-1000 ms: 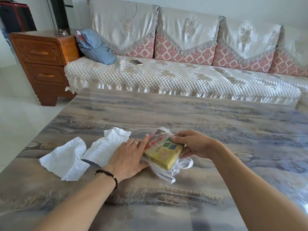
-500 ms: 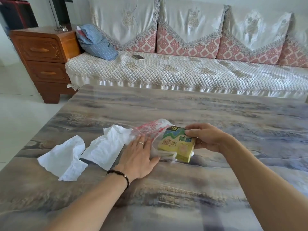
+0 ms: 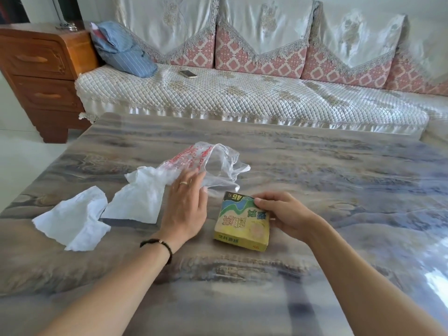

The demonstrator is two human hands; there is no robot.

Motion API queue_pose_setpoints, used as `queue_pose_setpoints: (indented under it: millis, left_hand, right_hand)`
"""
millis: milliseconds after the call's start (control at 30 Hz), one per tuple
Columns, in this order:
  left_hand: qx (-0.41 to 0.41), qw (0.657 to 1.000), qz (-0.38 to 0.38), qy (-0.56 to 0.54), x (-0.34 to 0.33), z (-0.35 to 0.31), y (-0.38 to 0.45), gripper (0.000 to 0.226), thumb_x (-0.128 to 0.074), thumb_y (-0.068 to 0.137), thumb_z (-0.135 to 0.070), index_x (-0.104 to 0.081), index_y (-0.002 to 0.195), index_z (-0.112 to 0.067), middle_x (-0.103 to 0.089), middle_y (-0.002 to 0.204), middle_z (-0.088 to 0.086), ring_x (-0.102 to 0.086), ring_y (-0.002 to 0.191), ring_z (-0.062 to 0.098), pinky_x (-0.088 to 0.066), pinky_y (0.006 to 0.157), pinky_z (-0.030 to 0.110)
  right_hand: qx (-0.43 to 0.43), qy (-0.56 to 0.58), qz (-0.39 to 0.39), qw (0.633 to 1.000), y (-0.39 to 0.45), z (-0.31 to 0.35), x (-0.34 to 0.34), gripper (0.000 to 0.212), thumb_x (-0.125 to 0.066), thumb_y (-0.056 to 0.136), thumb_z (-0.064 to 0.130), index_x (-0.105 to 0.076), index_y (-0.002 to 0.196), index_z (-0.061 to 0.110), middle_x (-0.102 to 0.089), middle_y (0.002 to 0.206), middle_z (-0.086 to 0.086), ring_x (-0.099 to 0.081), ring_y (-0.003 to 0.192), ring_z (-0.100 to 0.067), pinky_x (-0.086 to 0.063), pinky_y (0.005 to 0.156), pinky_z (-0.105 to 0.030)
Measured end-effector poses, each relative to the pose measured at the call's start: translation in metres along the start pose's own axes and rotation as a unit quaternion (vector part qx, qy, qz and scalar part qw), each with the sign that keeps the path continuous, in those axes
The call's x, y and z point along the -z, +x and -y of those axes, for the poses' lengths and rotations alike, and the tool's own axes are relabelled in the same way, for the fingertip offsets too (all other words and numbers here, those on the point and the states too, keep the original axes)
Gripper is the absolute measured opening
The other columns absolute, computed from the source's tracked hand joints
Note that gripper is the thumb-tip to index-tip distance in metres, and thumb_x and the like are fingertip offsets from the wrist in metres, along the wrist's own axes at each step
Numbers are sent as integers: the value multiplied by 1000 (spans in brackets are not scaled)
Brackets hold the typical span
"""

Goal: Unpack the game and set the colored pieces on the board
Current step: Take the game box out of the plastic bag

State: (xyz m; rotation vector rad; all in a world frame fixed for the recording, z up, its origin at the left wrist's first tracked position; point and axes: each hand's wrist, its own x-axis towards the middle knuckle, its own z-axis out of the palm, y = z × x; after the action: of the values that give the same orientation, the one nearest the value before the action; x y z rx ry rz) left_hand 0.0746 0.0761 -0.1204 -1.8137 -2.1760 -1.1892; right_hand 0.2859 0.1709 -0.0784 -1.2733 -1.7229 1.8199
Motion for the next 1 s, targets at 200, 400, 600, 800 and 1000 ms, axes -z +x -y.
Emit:
queue_pose_setpoints:
  millis: [200,400,600,800,1000]
  left_hand:
    - [4,970,241,-36,46,-16,-70,101,-47,74,-79,-12,153,-27,-35,150,-9,-32,134,9,-29,108,26]
    - [-2,981,194,23,42,-8,-77,96,-58,81,-65,-6,152,-27,-43,146,-3,-39,134,16,-38,103,29]
    - [20,981,191,-34,46,-7,-76,104,-64,75,-67,-5,152,-32,-45,145,-3,-44,129,14,-42,98,28]
    - [68,975,183,-102,46,-3,-74,116,-65,68,-73,2,153,-30,-50,140,-6,-50,123,11,-43,94,26]
    - [41,979,176,-96,46,-6,-76,104,-73,71,-55,-14,152,-27,-46,141,-9,-46,128,12,-40,98,24]
  right_hand:
    - [124,-344,-87,927,-11,1,-35,18,-63,90,29,-72,105,23,-71,97,6,-64,90,-11,-51,79,-27]
    - [168,-474,-13,864,-36,-14,-55,108,-70,60,71,-24,149,31,-37,136,10,-37,122,-10,-37,103,-29]
    - [193,-443,-54,874,-39,-12,-65,102,-75,59,60,-26,146,38,-45,120,12,-45,114,-11,-39,94,-26]
    - [165,-418,-58,891,-39,-8,-71,98,-72,59,68,-31,143,39,-48,126,12,-48,113,-10,-44,97,-33]
    - [138,-176,-70,972,-47,-2,-51,57,-62,70,62,-65,112,24,-68,95,11,-62,88,-10,-48,74,-26]
